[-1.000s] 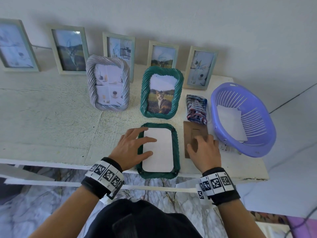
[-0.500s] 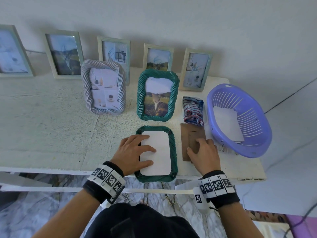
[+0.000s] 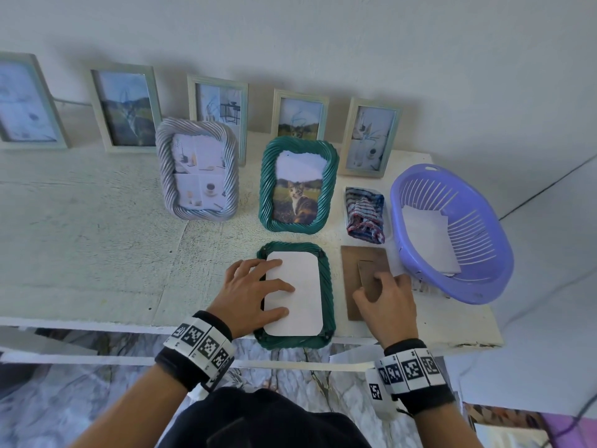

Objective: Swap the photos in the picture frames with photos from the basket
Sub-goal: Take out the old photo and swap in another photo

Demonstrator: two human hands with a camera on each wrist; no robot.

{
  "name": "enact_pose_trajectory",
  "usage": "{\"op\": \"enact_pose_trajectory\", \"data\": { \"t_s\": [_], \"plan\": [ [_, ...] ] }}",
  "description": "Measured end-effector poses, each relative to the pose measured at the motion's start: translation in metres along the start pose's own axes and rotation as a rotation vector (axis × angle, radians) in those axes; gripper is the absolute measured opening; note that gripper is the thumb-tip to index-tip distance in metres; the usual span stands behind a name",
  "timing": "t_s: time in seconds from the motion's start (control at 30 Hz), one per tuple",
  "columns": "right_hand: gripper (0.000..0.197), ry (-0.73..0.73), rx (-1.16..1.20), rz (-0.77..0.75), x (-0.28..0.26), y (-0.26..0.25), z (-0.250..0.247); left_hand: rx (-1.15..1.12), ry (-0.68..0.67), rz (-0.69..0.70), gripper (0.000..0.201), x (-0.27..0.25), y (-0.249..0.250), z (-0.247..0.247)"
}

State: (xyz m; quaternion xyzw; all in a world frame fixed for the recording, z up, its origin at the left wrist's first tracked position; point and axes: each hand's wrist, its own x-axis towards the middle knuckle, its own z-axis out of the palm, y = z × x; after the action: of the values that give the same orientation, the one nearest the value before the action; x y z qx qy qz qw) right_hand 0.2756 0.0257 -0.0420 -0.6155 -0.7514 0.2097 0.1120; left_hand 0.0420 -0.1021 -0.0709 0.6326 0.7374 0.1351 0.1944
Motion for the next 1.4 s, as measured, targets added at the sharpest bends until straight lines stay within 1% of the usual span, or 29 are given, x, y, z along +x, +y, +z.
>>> {"op": "enact_pose_trajectory", "data": {
  "t_s": [0.2,0.33,0.4,0.5,0.57,0.63,0.73,0.8,1.2,1.4],
  "plan": [
    [0.036,-0.016,0.123,-0.018,-0.009,-0.001,-0.011,-0.027,0.002,0.005,0.061,0.0,-0.001,0.0],
    [0.034,0.051,0.095,-0.174,-0.026,-0.015,-0.004,-0.062,0.039,0.023,0.054,0.0,-0.002,0.002],
    [0.035,0.072,0.053,-0.245,-0.033,-0.024,0.003,-0.072,0.056,0.031,0.053,-0.001,-0.002,0.003],
    [0.041,0.112,0.027,-0.313,-0.038,-0.036,0.012,-0.09,0.074,0.026,0.054,-0.002,-0.001,0.001],
    [0.044,0.125,0.013,-0.348,-0.04,-0.044,0.017,-0.132,0.125,0.038,0.052,-0.002,0.0,-0.001],
    [0.043,0.122,-0.004,-0.378,-0.043,-0.051,0.02,-0.18,0.197,0.05,0.048,-0.003,-0.001,-0.002],
    [0.042,0.115,-0.037,-0.416,-0.048,-0.061,0.025,-0.231,0.279,0.019,0.044,-0.004,-0.006,-0.002],
    [0.041,0.113,-0.051,-0.432,-0.05,-0.066,0.028,-0.243,0.307,-0.008,0.042,-0.005,-0.011,-0.001],
    [0.041,0.083,-0.084,-0.436,-0.051,-0.077,0.042,-0.247,0.257,-0.052,0.05,-0.008,-0.018,0.0],
    [0.045,0.022,-0.093,-0.434,-0.05,-0.073,0.045,-0.242,0.231,-0.053,0.054,-0.007,-0.018,-0.005]
  ]
}}
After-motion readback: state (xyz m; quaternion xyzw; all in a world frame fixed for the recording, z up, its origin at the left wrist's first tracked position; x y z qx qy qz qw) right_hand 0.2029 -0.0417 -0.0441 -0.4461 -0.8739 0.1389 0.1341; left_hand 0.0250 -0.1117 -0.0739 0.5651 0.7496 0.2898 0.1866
